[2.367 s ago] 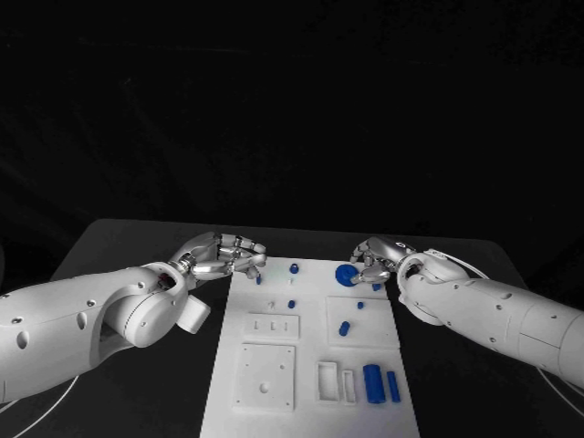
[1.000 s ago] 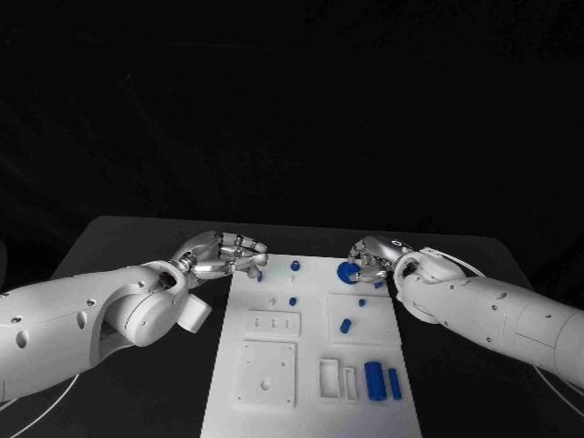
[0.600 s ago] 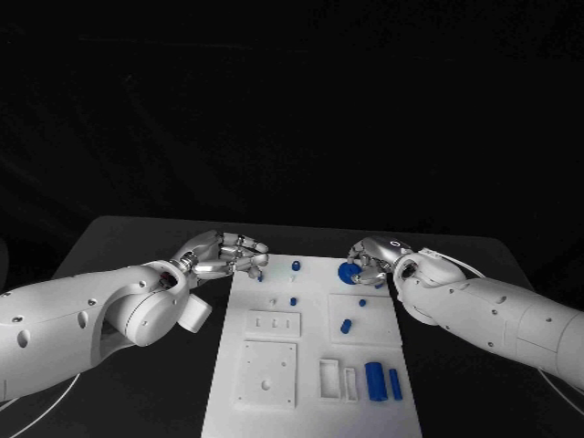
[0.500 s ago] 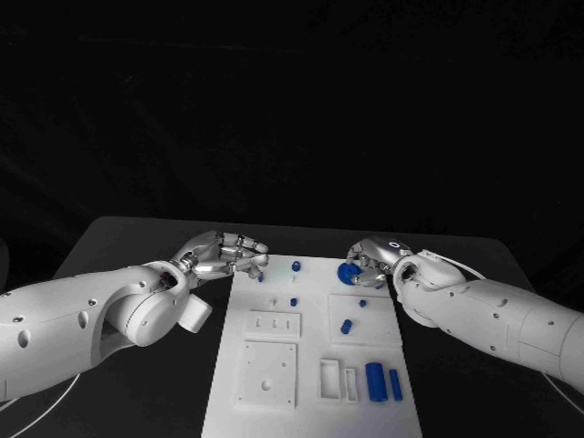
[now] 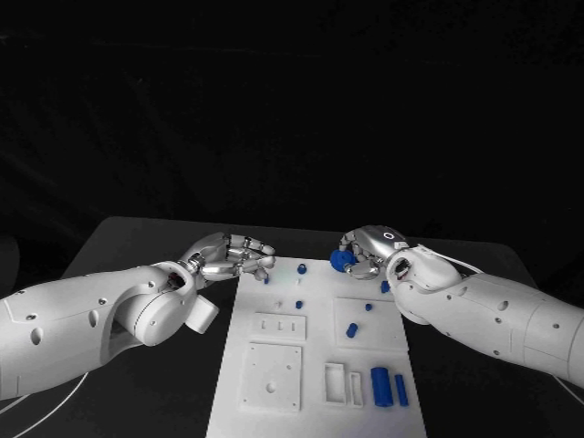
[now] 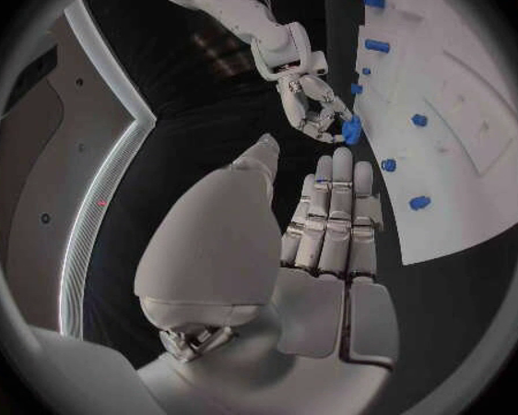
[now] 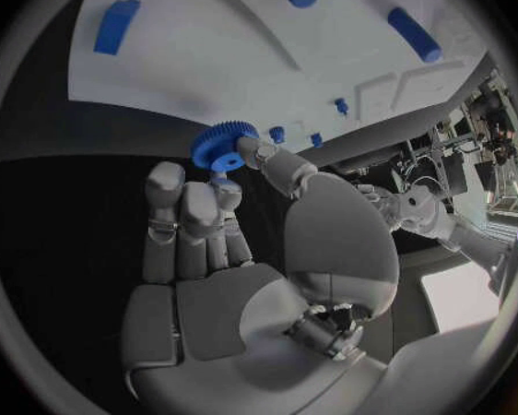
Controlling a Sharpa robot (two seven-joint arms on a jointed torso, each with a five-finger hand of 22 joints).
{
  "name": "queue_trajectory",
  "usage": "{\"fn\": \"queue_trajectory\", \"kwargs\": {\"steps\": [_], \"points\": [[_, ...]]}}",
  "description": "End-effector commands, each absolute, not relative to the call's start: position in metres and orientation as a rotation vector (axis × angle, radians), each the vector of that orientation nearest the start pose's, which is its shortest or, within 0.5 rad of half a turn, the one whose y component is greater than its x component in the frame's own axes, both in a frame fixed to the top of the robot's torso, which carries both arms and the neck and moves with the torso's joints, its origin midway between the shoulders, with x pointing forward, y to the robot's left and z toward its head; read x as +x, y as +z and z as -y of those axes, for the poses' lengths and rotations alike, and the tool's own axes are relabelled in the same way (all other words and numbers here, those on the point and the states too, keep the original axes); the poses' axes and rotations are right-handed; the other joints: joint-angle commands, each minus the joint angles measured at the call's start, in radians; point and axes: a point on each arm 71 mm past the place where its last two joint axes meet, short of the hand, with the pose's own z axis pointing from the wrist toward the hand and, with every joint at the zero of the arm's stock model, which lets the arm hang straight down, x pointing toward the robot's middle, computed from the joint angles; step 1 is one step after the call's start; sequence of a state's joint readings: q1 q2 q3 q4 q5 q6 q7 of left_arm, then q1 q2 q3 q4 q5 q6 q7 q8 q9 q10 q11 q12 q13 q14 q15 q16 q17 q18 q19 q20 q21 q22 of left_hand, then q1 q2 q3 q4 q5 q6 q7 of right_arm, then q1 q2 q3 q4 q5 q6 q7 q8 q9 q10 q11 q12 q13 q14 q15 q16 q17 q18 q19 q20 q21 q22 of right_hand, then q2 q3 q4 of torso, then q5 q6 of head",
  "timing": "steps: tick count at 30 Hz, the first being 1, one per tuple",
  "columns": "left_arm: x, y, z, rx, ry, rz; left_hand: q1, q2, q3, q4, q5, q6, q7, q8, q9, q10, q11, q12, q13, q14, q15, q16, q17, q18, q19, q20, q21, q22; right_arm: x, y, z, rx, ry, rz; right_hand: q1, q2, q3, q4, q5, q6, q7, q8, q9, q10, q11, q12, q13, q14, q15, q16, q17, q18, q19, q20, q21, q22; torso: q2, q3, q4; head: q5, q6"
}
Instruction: Assemble the parts on the task board
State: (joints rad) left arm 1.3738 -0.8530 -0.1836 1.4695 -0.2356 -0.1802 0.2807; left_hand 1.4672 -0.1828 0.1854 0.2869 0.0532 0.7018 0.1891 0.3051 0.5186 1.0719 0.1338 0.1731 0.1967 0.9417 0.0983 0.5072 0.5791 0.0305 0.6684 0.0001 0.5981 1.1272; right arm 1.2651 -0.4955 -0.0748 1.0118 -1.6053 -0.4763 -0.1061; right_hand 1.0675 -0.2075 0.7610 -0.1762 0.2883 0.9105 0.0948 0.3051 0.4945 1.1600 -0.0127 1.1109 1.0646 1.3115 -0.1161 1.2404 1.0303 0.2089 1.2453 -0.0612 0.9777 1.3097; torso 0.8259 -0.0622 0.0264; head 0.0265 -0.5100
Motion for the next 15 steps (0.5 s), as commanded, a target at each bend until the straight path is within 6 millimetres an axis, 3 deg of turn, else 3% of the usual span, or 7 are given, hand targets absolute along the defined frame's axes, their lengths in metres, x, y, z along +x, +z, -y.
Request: {"fn": "queue_trajectory", "kwargs": {"steps": [1,6,9,15], "points": [[0.505,-0.151,-0.219,-0.757,-1.437,-1.646,-0.001,0.013,-0.004,0.001,-0.004,0.008,0.02,0.0,-0.001,0.002,0.005,-0.007,0.002,0.006,-0.001,-0.004,0.002,0.021,0.002,-0.001,-0.004,-0.001,0.572,-0.168,0.155,-0.253,0.399,-1.381,0.003,-0.011,0.005,0.004,-0.006,0.081,0.007,0.009,0.015,0.007,0.002,-0.007,-0.001,0.007,-0.001,-0.004,0.002,0.053,0.007,0.001,0.004,0.01,0.0,-0.0006,-0.0026,0.008,0.002],[0.505,-0.151,-0.218,-0.756,-1.439,-1.646,-0.001,0.013,-0.004,0.0,-0.004,0.008,0.02,0.0,-0.001,0.003,0.005,-0.007,0.002,0.006,-0.001,-0.004,0.002,0.021,0.002,-0.001,-0.004,-0.001,0.565,-0.167,0.124,-0.324,0.435,-1.363,0.003,-0.014,0.008,0.009,-0.012,0.082,0.007,0.008,0.015,0.008,0.002,-0.007,-0.001,0.008,-0.001,-0.004,0.002,0.053,0.008,0.001,0.005,0.01,0.0,-0.0008,-0.0022,0.015,0.007],[0.505,-0.151,-0.217,-0.753,-1.444,-1.648,-0.001,0.013,-0.004,0.0,-0.004,0.008,0.02,0.0,-0.001,0.003,0.005,-0.007,0.002,0.006,-0.001,-0.004,0.002,0.021,0.002,-0.001,-0.004,-0.001,0.562,-0.169,0.111,-0.334,0.465,-1.367,0.005,-0.019,0.013,0.015,-0.021,0.083,0.007,0.008,0.015,0.01,0.002,-0.008,-0.002,0.009,-0.002,-0.004,0.002,0.053,0.009,0.001,0.005,0.01,0.001,-0.0013,-0.0014,0.009,0.007],[0.505,-0.151,-0.215,-0.751,-1.446,-1.65,0.0,0.014,-0.004,0.0,-0.004,0.008,0.021,-0.001,-0.001,0.003,0.005,-0.008,0.002,0.006,-0.001,-0.005,0.003,0.021,0.002,-0.001,-0.004,-0.001,0.555,-0.179,0.089,-0.355,0.503,-1.38,0.006,-0.022,0.017,0.02,-0.025,0.083,0.008,0.006,0.015,0.01,0.003,-0.009,-0.002,0.009,-0.001,-0.006,0.002,0.053,0.009,0.002,0.005,0.01,0.002,-0.0004,0.0016,0.014,0.011]]}}
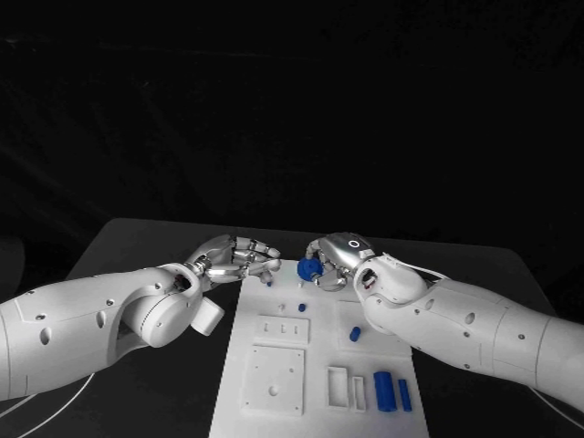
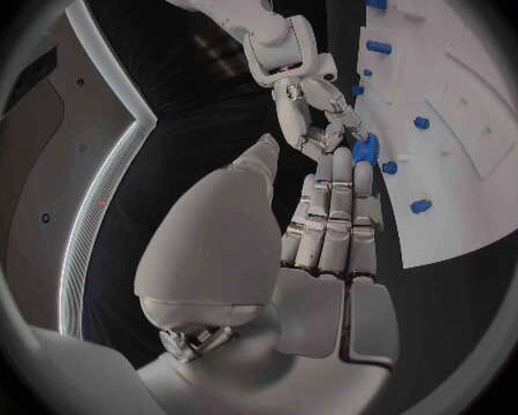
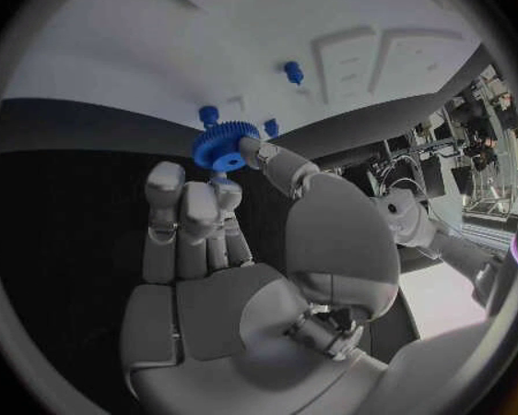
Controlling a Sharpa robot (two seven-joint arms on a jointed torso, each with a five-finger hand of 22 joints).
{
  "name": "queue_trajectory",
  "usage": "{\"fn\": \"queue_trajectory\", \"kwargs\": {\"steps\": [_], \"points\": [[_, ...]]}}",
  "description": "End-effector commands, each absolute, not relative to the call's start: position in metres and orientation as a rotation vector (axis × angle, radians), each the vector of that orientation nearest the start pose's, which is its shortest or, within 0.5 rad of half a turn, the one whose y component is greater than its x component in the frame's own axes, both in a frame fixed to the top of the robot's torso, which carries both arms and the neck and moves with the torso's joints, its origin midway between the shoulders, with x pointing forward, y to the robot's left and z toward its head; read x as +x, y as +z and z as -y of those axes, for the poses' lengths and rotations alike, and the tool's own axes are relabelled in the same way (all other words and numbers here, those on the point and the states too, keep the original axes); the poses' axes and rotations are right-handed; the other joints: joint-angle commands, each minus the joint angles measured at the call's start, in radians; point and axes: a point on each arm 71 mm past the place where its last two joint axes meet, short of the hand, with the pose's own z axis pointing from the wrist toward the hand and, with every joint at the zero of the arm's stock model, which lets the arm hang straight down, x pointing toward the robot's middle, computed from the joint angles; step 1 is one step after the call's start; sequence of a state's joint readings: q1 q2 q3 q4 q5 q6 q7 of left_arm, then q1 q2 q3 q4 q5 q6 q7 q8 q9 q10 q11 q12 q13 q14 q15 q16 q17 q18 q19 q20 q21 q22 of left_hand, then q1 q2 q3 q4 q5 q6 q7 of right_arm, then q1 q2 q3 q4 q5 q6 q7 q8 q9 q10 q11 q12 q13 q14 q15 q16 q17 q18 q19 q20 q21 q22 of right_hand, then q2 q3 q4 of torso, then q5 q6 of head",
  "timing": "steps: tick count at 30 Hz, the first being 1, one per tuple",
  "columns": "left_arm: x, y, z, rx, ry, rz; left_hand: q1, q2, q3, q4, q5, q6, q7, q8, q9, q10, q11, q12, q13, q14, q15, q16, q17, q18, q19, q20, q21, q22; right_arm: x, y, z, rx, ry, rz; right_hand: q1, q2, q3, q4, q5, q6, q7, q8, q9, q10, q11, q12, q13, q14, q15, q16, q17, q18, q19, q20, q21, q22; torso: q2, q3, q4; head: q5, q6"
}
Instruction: Assemble the parts on the task board
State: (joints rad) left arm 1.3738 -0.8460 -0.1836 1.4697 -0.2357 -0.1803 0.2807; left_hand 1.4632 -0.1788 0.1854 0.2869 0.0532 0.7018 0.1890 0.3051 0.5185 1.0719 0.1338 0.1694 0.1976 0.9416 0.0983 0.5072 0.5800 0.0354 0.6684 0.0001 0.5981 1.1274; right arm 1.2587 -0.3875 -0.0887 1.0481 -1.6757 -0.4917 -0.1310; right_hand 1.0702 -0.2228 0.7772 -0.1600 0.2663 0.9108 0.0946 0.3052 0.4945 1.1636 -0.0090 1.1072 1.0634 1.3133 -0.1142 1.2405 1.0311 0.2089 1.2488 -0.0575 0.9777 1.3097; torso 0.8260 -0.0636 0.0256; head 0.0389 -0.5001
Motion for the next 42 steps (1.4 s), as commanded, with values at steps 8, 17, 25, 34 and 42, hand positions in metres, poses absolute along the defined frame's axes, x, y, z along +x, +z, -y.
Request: {"fn": "queue_trajectory", "kwargs": {"steps": [8,17,25,34,42], "points": [[0.506,-0.151,-0.216,-0.753,-1.442,-1.647,0.004,0.011,-0.004,0.0,-0.004,0.008,0.021,-0.001,-0.001,0.003,0.006,-0.005,0.001,0.006,-0.001,-0.005,0.002,0.016,0.002,-0.002,-0.004,-0.001,0.551,-0.192,0.076,-0.355,0.52,-1.4,0.005,-0.006,0.003,0.004,-0.006,0.081,0.008,0.005,0.015,0.006,-0.001,-0.006,-0.001,0.007,-0.003,-0.007,0.0,0.053,0.005,-0.001,0.005,0.01,0.002,-0.0018,0.0068,0.006,-0.003],[0.505,-0.151,-0.214,-0.752,-1.445,-1.648,0.005,0.011,-0.004,-0.001,-0.004,0.008,0.022,-0.001,-0.001,0.004,0.006,-0.005,0.001,0.007,-0.001,-0.006,0.003,0.016,0.001,-0.002,-0.004,-0.001,0.554,-0.2,0.076,-0.356,0.489,-1.424,0.005,-0.008,0.002,0.005,-0.015,0.078,0.009,0.002,0.015,0.006,0.0,-0.008,-0.002,0.007,-0.002,-0.009,0.0,0.053,0.005,0.001,0.005,0.01,0.002,-0.0016,0.0039,0.014,-0.009],[0.505,-0.151,-0.215,-0.753,-1.444,-1.648,0.005,0.011,-0.005,-0.001,-0.004,0.008,0.022,-0.001,-0.001,0.004,0.006,-0.006,0.001,0.007,-0.001,-0.006,0.003,0.016,0.001,-0.002,-0.004,-0.001,0.556,-0.202,0.077,-0.358,0.472,-1.438,0.005,-0.009,0.001,0.005,-0.018,0.076,0.01,0.0,0.015,0.005,0.001,-0.008,-0.002,0.007,-0.001,-0.01,-0.001,0.053,0.004,0.001,0.005,0.009,0.003,-0.0005,0.0018,0.017,-0.013],[0.505,-0.151,-0.215,-0.753,-1.443,-1.648,0.005,0.011,-0.005,-0.001,-0.004,0.008,0.022,-0.001,-0.001,0.004,0.006,-0.006,0.002,0.007,-0.001,-0.006,0.003,0.016,0.002,-0.002,-0.004,-0.001,0.558,-0.204,0.076,-0.363,0.458,-1.461,0.005,-0.012,0.0,0.006,-0.034,0.068,0.013,-0.005,0.014,0.003,0.003,-0.011,-0.003,0.006,0.001,-0.014,-0.003,0.053,0.001,0.004,0.002,0.009,0.001,0.0003,0.001,0.011,-0.013],[0.505,-0.151,-0.213,-0.753,-1.443,-1.652,0.008,0.009,-0.005,-0.002,-0.004,0.008,0.023,-0.002,-0.002,0.004,0.008,-0.007,0.002,0.007,-0.001,-0.007,0.004,0.016,0.002,-0.002,-0.005,-0.001,0.557,-0.205,0.07,-0.367,0.465,-1.466,0.008,-0.015,0.001,0.007,-0.042,0.031,0.024,-0.03,0.003,-0.001,0.014,-0.015,-0.004,0.006,0.01,-0.02,-0.005,0.053,-0.003,0.007,-0.002,0.007,0.002,0.0006,0.0019,0.009,-0.015]]}}
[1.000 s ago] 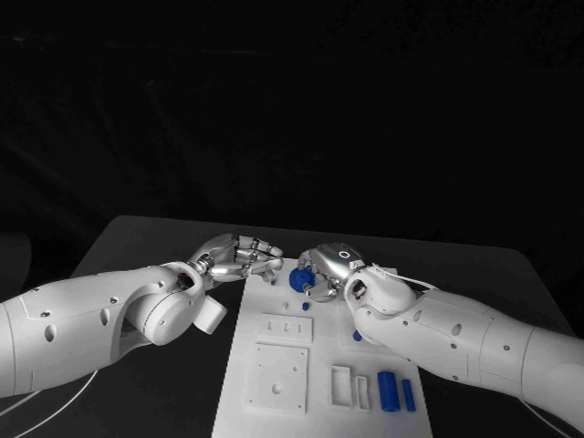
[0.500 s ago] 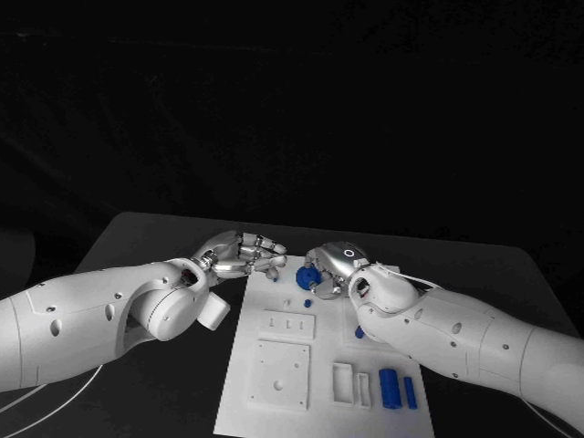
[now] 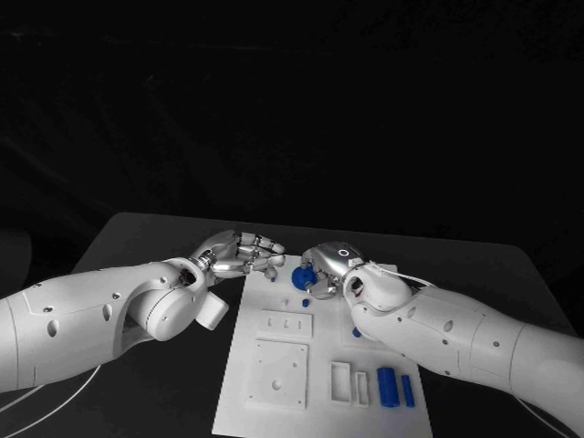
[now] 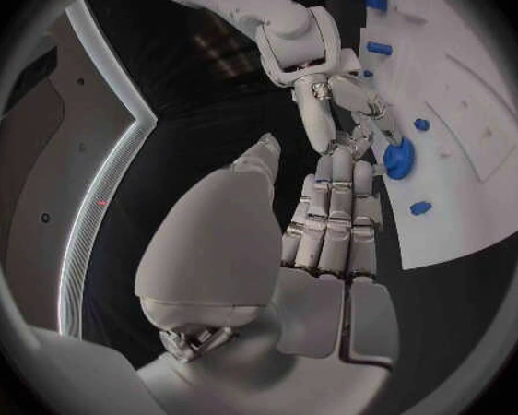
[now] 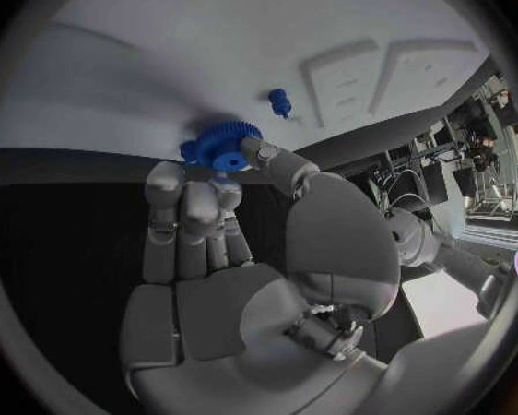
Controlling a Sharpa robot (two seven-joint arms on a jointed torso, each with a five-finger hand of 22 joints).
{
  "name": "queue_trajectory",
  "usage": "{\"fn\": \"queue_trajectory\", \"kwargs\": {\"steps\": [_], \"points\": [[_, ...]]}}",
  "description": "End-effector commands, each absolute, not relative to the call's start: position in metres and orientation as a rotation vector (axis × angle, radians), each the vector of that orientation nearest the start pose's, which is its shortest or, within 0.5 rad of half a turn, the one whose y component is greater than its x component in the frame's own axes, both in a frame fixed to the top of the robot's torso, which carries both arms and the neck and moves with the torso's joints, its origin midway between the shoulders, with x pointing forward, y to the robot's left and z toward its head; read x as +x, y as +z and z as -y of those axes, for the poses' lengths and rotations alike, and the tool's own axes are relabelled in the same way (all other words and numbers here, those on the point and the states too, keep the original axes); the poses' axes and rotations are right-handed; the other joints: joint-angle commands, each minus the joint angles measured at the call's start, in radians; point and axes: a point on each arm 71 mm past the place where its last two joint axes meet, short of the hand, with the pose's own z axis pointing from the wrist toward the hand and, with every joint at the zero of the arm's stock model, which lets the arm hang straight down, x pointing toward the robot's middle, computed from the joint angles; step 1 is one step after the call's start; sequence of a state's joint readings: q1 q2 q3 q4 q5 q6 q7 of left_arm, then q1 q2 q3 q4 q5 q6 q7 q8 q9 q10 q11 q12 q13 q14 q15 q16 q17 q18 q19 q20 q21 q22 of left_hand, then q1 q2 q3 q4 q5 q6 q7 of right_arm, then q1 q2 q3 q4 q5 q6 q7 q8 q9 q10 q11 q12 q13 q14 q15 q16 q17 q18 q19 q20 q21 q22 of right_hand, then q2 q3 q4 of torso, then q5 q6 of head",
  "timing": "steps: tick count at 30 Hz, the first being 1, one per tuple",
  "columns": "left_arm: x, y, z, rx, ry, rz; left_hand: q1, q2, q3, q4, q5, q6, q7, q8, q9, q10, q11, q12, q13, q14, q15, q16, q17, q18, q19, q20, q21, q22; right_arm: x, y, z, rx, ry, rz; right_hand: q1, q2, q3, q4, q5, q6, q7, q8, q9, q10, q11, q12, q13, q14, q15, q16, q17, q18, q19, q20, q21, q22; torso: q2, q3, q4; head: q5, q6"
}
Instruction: Assemble the parts on the task board
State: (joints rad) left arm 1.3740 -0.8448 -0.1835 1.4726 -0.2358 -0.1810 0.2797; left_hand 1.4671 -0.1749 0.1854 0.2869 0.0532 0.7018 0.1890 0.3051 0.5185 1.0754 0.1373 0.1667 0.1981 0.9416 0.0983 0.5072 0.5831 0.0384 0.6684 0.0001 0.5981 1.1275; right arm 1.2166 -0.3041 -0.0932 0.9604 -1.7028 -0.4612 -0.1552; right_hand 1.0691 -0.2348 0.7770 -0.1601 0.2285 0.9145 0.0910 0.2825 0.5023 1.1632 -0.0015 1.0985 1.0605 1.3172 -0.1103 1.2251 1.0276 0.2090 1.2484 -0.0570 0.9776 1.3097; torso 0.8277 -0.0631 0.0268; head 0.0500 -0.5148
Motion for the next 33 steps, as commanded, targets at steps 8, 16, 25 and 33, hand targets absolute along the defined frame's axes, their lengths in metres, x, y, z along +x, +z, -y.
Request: {"fn": "queue_trajectory", "kwargs": {"steps": [8,16,25,33], "points": [[0.5045,-0.1511,-0.2129,-0.753,-1.443,-1.652,0.004,0.005,-0.005,-0.002,-0.004,0.008,0.023,-0.003,-0.002,0.001,0.004,-0.005,0.001,0.008,-0.001,-0.007,0.001,0.013,0.002,-0.002,-0.005,-0.001,0.5566,-0.2059,0.0683,-0.37,0.464,-1.473,0.012,-0.006,0.001,0.007,-0.013,0.011,0.035,-0.018,-0.013,-0.002,0.014,-0.007,-0.002,0.003,0.014,-0.006,-0.001,0.053,-0.003,0.007,-0.003,0.006,-0.001,-0.0008,0.0001,0.004,-0.003],[0.5044,-0.1511,-0.2133,-0.754,-1.442,-1.651,0.004,0.005,-0.005,-0.001,-0.004,0.008,0.023,-0.003,-0.002,0.001,0.005,-0.005,0.001,0.008,-0.001,-0.007,0.002,0.013,0.002,-0.002,-0.005,-0.001,0.5578,-0.2071,0.0704,-0.365,0.453,-1.485,0.011,-0.014,-0.003,0.005,-0.021,-0.005,0.038,-0.028,-0.018,-0.004,0.017,-0.008,-0.002,0.002,0.016,-0.007,-0.001,0.053,-0.003,0.008,-0.004,0.006,0.0,-0.0002,-0.0018,0.003,-0.004],[0.505,-0.1513,-0.2132,-0.754,-1.44,-1.652,0.004,0.005,-0.005,-0.001,-0.004,0.007,0.023,-0.003,-0.002,0.001,0.005,-0.006,0.002,0.008,-0.001,-0.008,0.002,0.013,0.002,-0.002,-0.005,-0.001,0.5577,-0.2069,0.0703,-0.353,0.456,-1.482,0.015,-0.026,-0.012,0.004,-0.034,-0.08,0.061,-0.069,-0.039,-0.015,0.038,-0.009,-0.003,0.001,0.036,-0.011,-0.001,0.053,-0.006,0.008,-0.009,0.004,-0.001,0.0009,-0.001,0.0,-0.003],[0.5051,-0.1513,-0.2133,-0.755,-1.44,-1.652,0.005,0.005,-0.005,-0.001,-0.004,0.007,0.024,-0.003,-0.002,0.001,0.005,-0.006,0.002,0.008,-0.001,-0.008,0.002,0.013,0.002,-0.002,-0.005,-0.001,0.5577,-0.2072,0.0707,-0.351,0.455,-1.485,0.015,-0.028,-0.013,0.005,-0.033,-0.087,0.062,-0.072,-0.041,-0.016,0.039,-0.008,-0.003,0.001,0.037,-0.011,0.0,0.053,-0.006,0.008,-0.009,0.003,-0.001,0.0005,-0.0014,0.0,-0.002]]}}
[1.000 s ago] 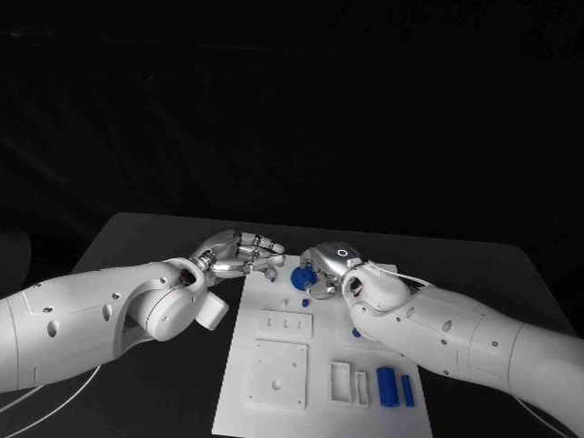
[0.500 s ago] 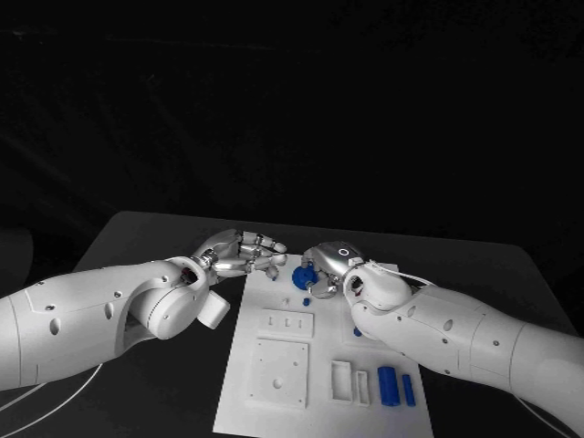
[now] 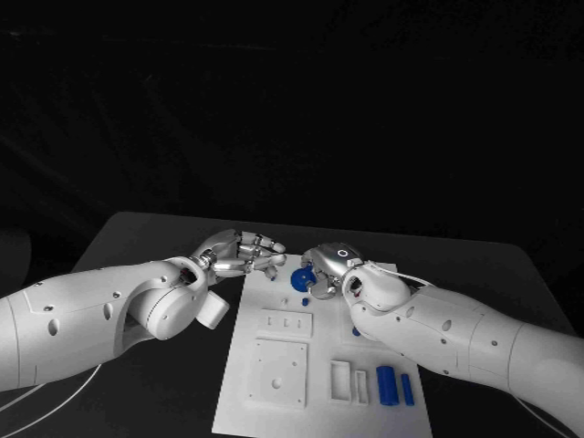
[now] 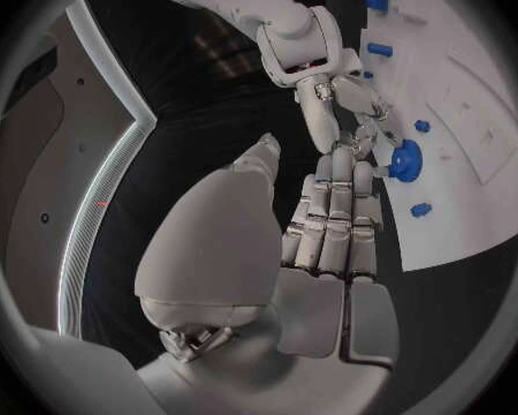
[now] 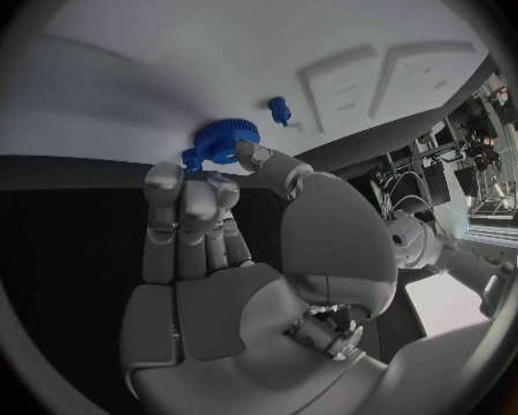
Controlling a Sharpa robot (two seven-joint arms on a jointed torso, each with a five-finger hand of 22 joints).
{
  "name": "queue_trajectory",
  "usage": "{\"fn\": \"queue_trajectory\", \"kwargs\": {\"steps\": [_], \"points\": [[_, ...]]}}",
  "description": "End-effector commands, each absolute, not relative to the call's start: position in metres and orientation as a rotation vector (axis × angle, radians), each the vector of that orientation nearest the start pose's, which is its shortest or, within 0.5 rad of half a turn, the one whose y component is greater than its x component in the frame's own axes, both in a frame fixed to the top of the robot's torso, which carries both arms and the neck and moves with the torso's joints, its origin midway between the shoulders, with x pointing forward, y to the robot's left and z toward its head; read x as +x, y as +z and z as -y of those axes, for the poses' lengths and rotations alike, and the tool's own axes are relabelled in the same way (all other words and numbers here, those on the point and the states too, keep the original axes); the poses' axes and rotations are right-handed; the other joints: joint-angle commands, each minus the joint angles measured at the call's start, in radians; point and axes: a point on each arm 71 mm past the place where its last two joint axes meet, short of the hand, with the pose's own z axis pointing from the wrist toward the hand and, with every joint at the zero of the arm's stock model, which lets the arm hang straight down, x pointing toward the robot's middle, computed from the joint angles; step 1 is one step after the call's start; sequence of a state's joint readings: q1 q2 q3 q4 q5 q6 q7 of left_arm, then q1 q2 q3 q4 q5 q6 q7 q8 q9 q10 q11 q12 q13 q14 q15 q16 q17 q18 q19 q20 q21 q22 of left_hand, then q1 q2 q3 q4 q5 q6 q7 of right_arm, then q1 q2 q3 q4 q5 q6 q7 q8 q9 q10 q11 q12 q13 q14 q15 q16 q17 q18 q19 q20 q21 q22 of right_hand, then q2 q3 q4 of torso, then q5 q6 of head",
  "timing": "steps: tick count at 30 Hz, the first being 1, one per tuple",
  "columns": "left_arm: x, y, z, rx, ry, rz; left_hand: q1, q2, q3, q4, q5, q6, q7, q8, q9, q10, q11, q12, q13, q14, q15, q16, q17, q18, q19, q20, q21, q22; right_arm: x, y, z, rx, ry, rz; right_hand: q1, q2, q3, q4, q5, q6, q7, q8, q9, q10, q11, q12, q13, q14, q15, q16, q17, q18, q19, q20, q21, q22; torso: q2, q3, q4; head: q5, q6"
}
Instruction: Assemble the parts on the task board
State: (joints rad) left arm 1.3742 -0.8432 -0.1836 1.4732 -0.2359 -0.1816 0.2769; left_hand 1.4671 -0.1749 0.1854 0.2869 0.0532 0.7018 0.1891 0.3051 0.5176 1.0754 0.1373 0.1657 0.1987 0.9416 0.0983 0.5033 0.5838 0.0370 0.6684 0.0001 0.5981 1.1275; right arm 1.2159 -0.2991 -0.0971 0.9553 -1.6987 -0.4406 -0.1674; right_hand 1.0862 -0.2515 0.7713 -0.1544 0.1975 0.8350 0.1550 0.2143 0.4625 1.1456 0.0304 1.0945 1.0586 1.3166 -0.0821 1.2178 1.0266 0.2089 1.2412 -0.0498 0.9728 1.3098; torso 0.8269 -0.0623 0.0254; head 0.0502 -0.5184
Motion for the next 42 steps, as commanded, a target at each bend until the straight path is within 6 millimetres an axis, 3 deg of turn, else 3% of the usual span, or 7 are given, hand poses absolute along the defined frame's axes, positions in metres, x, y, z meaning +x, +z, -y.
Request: {"fn": "queue_trajectory", "kwargs": {"steps": [1,11,18,21,27,36,42], "points": [[0.505,-0.151,-0.213,-0.755,-1.44,-1.652,0.005,0.005,-0.005,-0.001,-0.004,0.007,0.024,-0.004,-0.001,0.001,0.005,-0.006,0.001,0.008,-0.001,-0.004,0.002,0.014,0.002,-0.002,-0.005,-0.001,0.558,-0.207,0.071,-0.351,0.455,-1.487,-0.001,-0.011,-0.007,-0.001,-0.001,-0.007,-0.003,-0.003,-0.001,0.001,0.007,-0.004,-0.001,0.001,0.009,-0.004,0.001,0.053,0.001,0.001,-0.004,0.003,0.0,-0.0004,0.0005,0.0,0.001],[0.506,-0.151,-0.215,-0.756,-1.436,-1.648,0.004,0.005,-0.005,0.0,-0.004,0.007,0.024,-0.004,-0.001,0.001,0.006,-0.006,0.001,0.008,-0.001,-0.005,0.002,0.014,0.002,-0.002,-0.005,-0.001,0.557,-0.204,0.08,-0.313,0.487,-1.455,0.008,-0.006,0.001,-0.002,0.037,-0.001,-0.004,0.002,0.0,-0.001,0.005,-0.001,-0.001,0.001,0.008,-0.004,0.003,0.053,0.001,0.002,-0.005,0.004,-0.001,0.0003,-0.0001,0.0,0.005],[0.507,-0.151,-0.22,-0.761,-1.426,-1.639,0.004,0.005,-0.005,0.0,-0.004,0.007,0.024,-0.004,-0.002,0.001,0.006,-0.007,0.001,0.008,-0.001,-0.005,0.002,0.014,0.002,-0.002,-0.005,-0.001,0.553,-0.182,0.096,-0.184,0.645,-1.404,-0.004,-0.009,-0.011,0.004,0.031,0.011,-0.004,0.01,0.001,0.002,0.006,0.003,-0.001,0.003,0.008,-0.002,0.005,0.053,0.005,0.002,-0.003,0.005,-0.003,0.0018,-0.004,-0.002,0.013],[0.509,-0.151,-0.22,-0.761,-1.423,-1.637,0.004,0.006,-0.006,0.0,-0.004,0.008,0.024,-0.004,-0.001,0.005,0.004,-0.005,0.002,0.008,-0.001,-0.006,0.003,0.014,0.002,-0.002,-0.005,-0.001,0.55,-0.175,0.103,-0.153,0.687,-1.402,-0.028,-0.01,-0.045,0.008,0.057,0.012,-0.003,0.012,0.001,0.002,0.006,0.007,0.0,0.003,0.008,0.001,0.008,0.053,0.009,-0.002,0.0,0.006,-0.006,0.003,-0.0073,-0.004,0.016],[0.513,-0.152,-0.223,-0.765,-1.413,-1.63,0.004,0.008,-0.006,0.0,-0.004,0.01,0.023,-0.003,-0.001,0.016,0.001,-0.002,0.005,0.009,-0.001,-0.007,0.005,0.014,0.002,-0.002,-0.005,-0.001,0.55,-0.167,0.131,-0.121,0.703,-1.433,-0.038,0.003,-0.091,-0.005,0.059,0.017,-0.006,0.018,0.003,-0.002,0.004,0.01,0.001,0.0,0.005,0.002,0.012,0.053,0.006,-0.008,-0.002,0.006,-0.02,0.0098,-0.017,0.001,0.013],[0.518,-0.156,-0.231,-0.78,-1.392,-1.619,0.005,0.008,-0.007,-0.001,-0.004,0.011,0.023,-0.003,-0.001,0.014,0.001,-0.004,0.005,0.009,-0.001,-0.007,0.005,0.014,0.002,-0.002,-0.005,-0.001,0.551,-0.168,0.188,-0.076,0.694,-1.475,-0.032,0.016,-0.108,-0.021,0.056,0.017,-0.006,0.019,0.002,-0.008,0.003,0.009,0.0,-0.003,0.005,-0.002,0.012,0.053,-0.001,-0.009,-0.006,0.006,-0.038,0.0214,-0.0376,0.007,0.008],[0.518,-0.16,-0.234,-0.787,-1.386,-1.621,0.007,0.007,-0.008,-0.002,-0.004,0.011,0.022,-0.004,-0.002,0.011,0.002,-0.008,0.004,0.009,-0.001,-0.009,0.006,0.014,0.001,-0.002,-0.005,-0.001,0.552,-0.17,0.216,-0.032,0.68,-1.479,-0.036,0.026,-0.129,-0.036,0.069,0.017,-0.006,0.021,0.001,-0.012,0.003,0.008,-0.001,-0.005,0.005,-0.006,0.012,0.053,-0.008,-0.006,-0.009,0.007,-0.042,0.0297,-0.044,0.008,0.007]]}}
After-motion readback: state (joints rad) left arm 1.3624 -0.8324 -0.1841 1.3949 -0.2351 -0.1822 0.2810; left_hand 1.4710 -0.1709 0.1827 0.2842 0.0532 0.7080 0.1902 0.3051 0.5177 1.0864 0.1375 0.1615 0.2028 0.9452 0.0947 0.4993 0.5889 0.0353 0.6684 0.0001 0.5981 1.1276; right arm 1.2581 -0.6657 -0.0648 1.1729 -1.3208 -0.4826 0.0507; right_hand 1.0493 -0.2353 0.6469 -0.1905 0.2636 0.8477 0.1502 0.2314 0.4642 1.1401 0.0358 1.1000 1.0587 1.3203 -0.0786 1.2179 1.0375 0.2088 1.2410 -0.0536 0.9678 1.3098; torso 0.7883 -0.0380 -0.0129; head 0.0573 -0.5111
